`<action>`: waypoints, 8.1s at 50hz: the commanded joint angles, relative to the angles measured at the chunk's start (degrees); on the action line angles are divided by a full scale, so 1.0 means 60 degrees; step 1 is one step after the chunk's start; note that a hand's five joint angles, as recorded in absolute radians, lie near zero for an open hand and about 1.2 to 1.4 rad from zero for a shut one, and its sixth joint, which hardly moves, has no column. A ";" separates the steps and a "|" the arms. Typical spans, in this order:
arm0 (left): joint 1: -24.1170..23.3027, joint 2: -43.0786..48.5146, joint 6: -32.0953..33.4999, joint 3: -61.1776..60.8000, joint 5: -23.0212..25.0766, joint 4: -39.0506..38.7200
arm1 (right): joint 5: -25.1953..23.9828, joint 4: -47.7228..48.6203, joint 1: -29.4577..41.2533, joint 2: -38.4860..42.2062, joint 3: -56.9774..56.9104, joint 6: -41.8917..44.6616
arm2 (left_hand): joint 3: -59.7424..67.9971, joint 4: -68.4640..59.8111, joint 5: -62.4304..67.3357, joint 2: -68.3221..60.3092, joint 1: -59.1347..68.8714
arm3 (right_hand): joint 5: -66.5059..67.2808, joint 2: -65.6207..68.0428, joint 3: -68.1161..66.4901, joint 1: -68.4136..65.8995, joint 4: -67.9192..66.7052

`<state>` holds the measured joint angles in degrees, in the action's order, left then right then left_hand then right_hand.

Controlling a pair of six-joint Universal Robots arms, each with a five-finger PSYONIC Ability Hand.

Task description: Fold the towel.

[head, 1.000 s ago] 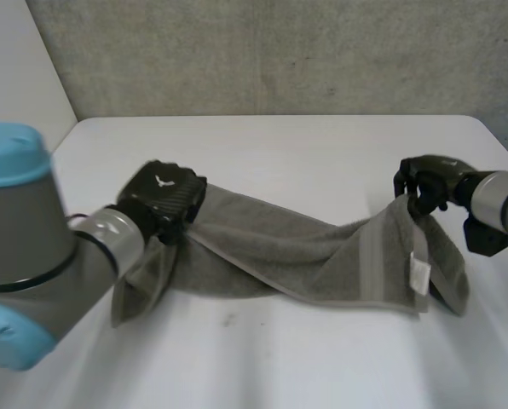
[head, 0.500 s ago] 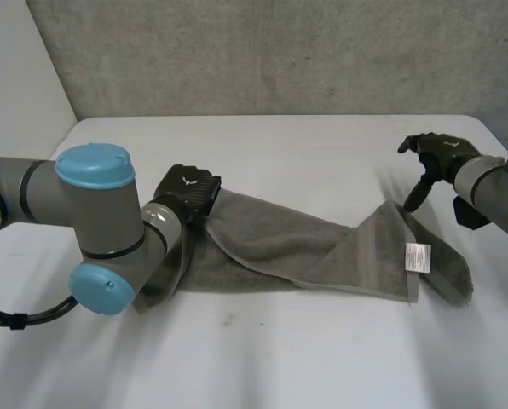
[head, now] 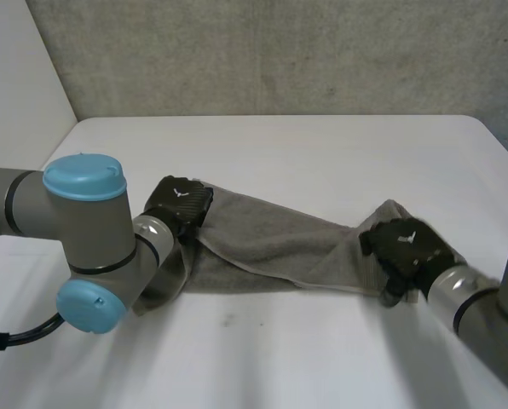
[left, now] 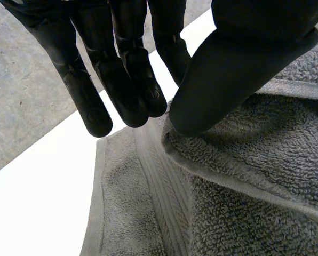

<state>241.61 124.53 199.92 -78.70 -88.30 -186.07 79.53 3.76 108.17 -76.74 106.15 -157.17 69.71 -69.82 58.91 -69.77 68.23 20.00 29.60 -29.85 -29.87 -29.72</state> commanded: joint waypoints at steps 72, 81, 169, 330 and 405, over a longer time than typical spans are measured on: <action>-0.0439 -0.0995 -0.2514 -0.1473 0.0039 -0.0014 | 0.1217 0.2216 0.0267 0.0442 -0.0626 -0.0070 | -0.4196 0.4216 -0.4064 0.4206 -0.3950 | 0.8333 0.8401 -0.8358 -0.8354 -0.8379; -0.0498 -0.0716 -0.2573 -0.1458 0.0010 -0.0249 | 0.1159 0.1235 0.0253 -0.0232 -0.0640 -0.0100 | -0.4196 0.4216 -0.4064 0.4206 -0.3950 | 0.8333 0.8401 -0.8358 -0.8354 -0.8379; 0.0615 -0.7763 0.1543 0.0457 -0.1397 0.5490 | -0.0526 -0.7098 -0.2340 -0.4013 -0.7286 0.1233 | 0.1716 -0.1696 0.1848 -0.1706 0.1962 | 0.8333 0.8401 -0.8358 -0.8354 -0.8379; 0.2328 -0.3100 0.1938 -0.5117 -0.0462 -0.2157 | -0.0349 -0.1997 -0.2823 -0.0685 -0.1242 0.1536 | 0.1716 -0.1696 0.1848 -0.1706 0.1962 | 0.8333 0.8401 -0.8358 -0.8354 -0.8379; 0.2095 0.3357 0.0854 0.4885 0.0186 0.0571 | 0.1378 -0.2545 -0.0729 0.7564 -1.2887 0.1602 | -0.9951 0.9971 -0.9819 0.9961 -0.9705 | -0.3334 -0.3266 0.3309 0.3312 0.3287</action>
<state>255.99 146.23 205.15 -48.61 -87.02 -182.72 87.50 -10.98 103.35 -27.14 28.21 -144.90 16.78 -16.82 7.56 -16.77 16.85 3.79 15.43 -15.56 -15.86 -15.89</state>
